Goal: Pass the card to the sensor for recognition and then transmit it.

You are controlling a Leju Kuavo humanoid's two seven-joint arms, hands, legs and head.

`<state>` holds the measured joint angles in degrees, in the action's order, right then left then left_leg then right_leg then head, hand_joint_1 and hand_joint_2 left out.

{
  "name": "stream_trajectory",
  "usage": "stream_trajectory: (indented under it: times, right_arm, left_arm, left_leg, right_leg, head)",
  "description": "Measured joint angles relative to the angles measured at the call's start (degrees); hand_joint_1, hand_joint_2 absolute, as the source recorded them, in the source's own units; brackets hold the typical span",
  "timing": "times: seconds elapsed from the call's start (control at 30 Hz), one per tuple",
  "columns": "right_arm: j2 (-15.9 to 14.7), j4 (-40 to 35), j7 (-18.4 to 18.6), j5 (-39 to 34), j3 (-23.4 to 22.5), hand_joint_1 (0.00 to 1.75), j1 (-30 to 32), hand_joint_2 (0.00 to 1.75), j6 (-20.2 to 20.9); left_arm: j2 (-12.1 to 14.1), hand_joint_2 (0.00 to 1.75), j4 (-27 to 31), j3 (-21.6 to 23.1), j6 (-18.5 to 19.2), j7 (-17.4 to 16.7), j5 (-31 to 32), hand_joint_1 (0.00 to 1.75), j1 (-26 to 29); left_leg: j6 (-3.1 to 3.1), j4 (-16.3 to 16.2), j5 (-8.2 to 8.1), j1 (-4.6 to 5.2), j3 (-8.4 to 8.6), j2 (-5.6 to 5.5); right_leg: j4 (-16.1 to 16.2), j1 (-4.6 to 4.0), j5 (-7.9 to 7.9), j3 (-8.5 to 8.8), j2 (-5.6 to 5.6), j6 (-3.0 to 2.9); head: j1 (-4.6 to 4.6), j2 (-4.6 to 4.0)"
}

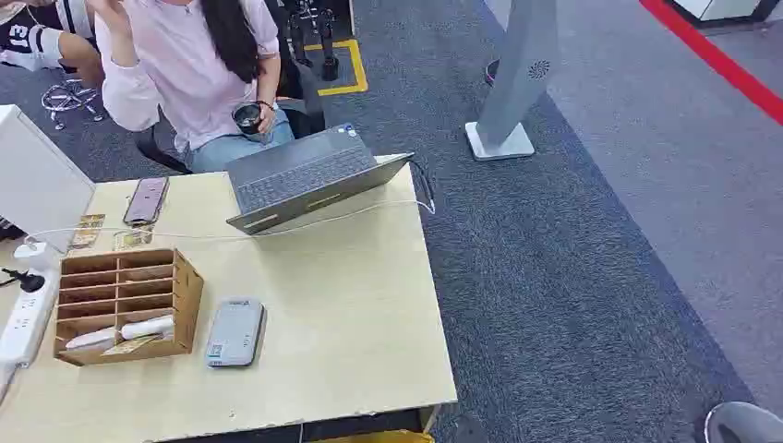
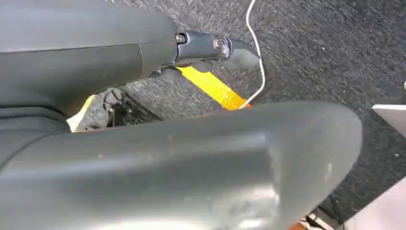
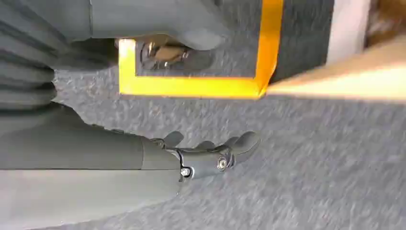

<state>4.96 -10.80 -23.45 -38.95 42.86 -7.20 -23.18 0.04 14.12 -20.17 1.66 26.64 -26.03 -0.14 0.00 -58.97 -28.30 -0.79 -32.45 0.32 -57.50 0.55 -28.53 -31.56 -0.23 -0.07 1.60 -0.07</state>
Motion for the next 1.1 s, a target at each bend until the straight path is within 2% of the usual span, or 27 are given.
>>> stream_trajectory:
  times: [0.03,0.1,0.13,0.17,0.2,0.23,0.27,0.3,0.33,0.37,0.4,0.43,0.6,0.9,1.1]
  right_arm:
    - [-0.17,0.11,0.37,-0.17,0.28,0.0,-0.36,0.0,0.94]
    - [-0.52,0.37,0.56,-0.67,0.78,0.0,-0.71,0.0,1.5]
    - [-0.72,0.5,1.88,-1.18,0.87,0.0,-0.72,0.0,1.3]
    - [-0.87,1.09,5.3,-1.99,0.87,0.0,-0.69,0.0,1.04]
    - [-1.42,1.62,11.5,-2.98,0.89,0.0,-0.4,0.0,1.33]
    - [-1.92,1.68,19.16,-3.78,0.92,0.0,-0.05,0.0,1.96]
    - [-2.49,1.79,25.82,-4.4,0.94,0.0,0.3,0.0,2.4]
    - [-2.84,2.03,30.77,-4.61,0.94,0.0,0.8,0.0,2.42]
    - [-3.3,2.16,32.26,-4.72,0.94,0.0,1.09,0.0,2.46]
    - [-3.54,2.27,31.51,-4.7,0.96,0.0,1.31,0.0,2.44]
    - [-3.74,2.27,31.14,-4.72,0.96,0.0,1.34,0.0,2.42]
    - [-3.87,2.29,30.97,-4.74,0.98,0.0,1.45,0.0,2.42]
    - [-4.24,2.43,30.9,-4.87,1.05,0.0,1.57,0.0,2.33]
    - [-4.55,2.58,30.69,-5.09,1.05,0.0,1.56,0.0,2.33]
    - [-4.61,2.58,26.23,-5.31,1.11,0.0,1.63,0.0,1.87]
  left_arm:
    - [-0.09,1.75,-0.07,-0.09,-0.04,0.28,0.07,0.0,-0.08]
    - [-0.26,1.75,-0.13,-0.39,0.02,0.39,0.17,0.0,-0.11]
    - [-0.48,1.75,-0.13,-0.55,1.3,1.82,1.47,0.0,0.25]
    - [-1.51,1.75,0.64,-0.83,4.78,5.26,5.0,0.0,1.53]
    - [-2.72,1.75,6.11,-1.91,10.78,9.13,11.4,0.0,3.85]
    - [-4.84,1.75,14.73,-3.44,17.91,10.93,19.38,0.0,5.9]
    - [-6.5,1.75,23.06,-5.41,23.83,10.95,27.14,0.0,6.33]
    - [-7.61,1.75,27.6,-6.91,28.06,9.96,31.1,0.0,6.4]
    - [-8.79,1.75,31.8,-8.25,29.27,9.88,32.97,0.0,6.43]
    - [-10.08,1.75,35.59,-9.75,28.96,9.86,33.05,0.0,6.76]
    - [-10.64,1.75,37.23,-11.18,28.92,10.36,33.36,0.0,7.95]
    - [-11.3,1.75,39.41,-12.17,28.94,11.28,33.61,0.0,8.87]
    - [-13.18,1.75,43.75,-14.64,28.94,11.43,34.4,0.0,10.78]
    - [-14.62,1.75,46.4,-15.58,29.62,11.23,34.4,0.0,11.79]
    - [-16.76,1.75,52.66,-16.61,33.31,9.48,32.96,0.0,14.35]
  left_leg:
    - [0.0,-0.01,0.0,0.0,0.0,-0.01]
    - [0.0,-0.02,0.0,0.0,0.0,-0.01]
    - [0.0,-0.02,0.0,0.0,-0.05,0.0]
    - [0.01,-0.09,-0.02,0.01,0.13,0.09]
    - [0.1,-0.13,-0.1,0.09,0.19,0.17]
    - [0.15,-0.15,-0.08,0.11,0.05,0.09]
    - [0.26,-0.13,0.02,0.14,-0.15,-0.33]
    - [0.29,-0.12,0.05,0.16,-0.23,-0.63]
    - [0.28,-0.11,0.04,0.14,-0.27,-0.57]
    - [0.16,-0.11,-0.1,0.1,-0.27,-0.21]
    - [0.1,-0.17,-0.16,0.0,-0.22,0.49]
    - [0.12,-0.24,-0.16,-0.03,-0.29,0.78]
    - [0.14,-0.53,-0.09,-0.41,-0.95,0.74]
    - [0.17,-0.71,-0.13,-0.49,-1.39,0.75]
    - [0.14,-1.48,-0.09,-1.25,-2.93,1.22]
  right_leg:
    - [0.0,0.0,0.0,0.0,-0.01,0.0]
    - [0.0,0.0,0.0,0.0,-0.01,0.0]
    - [0.0,0.01,0.0,0.02,0.0,0.0]
    - [0.02,0.02,0.0,-0.04,0.13,0.0]
    - [0.05,0.11,0.0,-0.19,0.25,0.01]
    - [0.04,0.13,-0.02,-0.21,0.13,0.04]
    - [0.02,0.13,-0.09,-0.12,-0.38,0.14]
    - [0.01,0.15,-0.11,0.0,-0.69,0.18]
    - [0.01,0.15,-0.1,0.03,-0.65,0.17]
    - [0.0,0.11,-0.02,-0.04,-0.28,0.08]
    - [0.0,0.0,0.11,-0.25,0.42,-0.01]
    - [0.0,-0.03,0.25,-0.47,0.72,0.16]
    - [0.0,-0.37,0.33,-0.92,0.71,0.16]
    - [-0.01,-0.45,0.33,-1.26,0.73,0.17]
    - [-0.1,-1.16,0.83,-2.45,1.28,0.1]
  head:
    - [0.02,0.0]
    - [0.0,0.0]
    - [0.0,0.0]
    - [0.0,0.0]
    - [-0.04,0.0]
    - [-0.57,0.0]
    - [-0.44,0.0]
    - [-0.13,0.0]
    - [0.04,0.0]
    - [0.35,0.0]
    - [0.09,0.0]
    - [-0.02,0.0]
    - [-0.04,0.0]
    - [-0.02,0.0]
    - [-0.02,0.0]
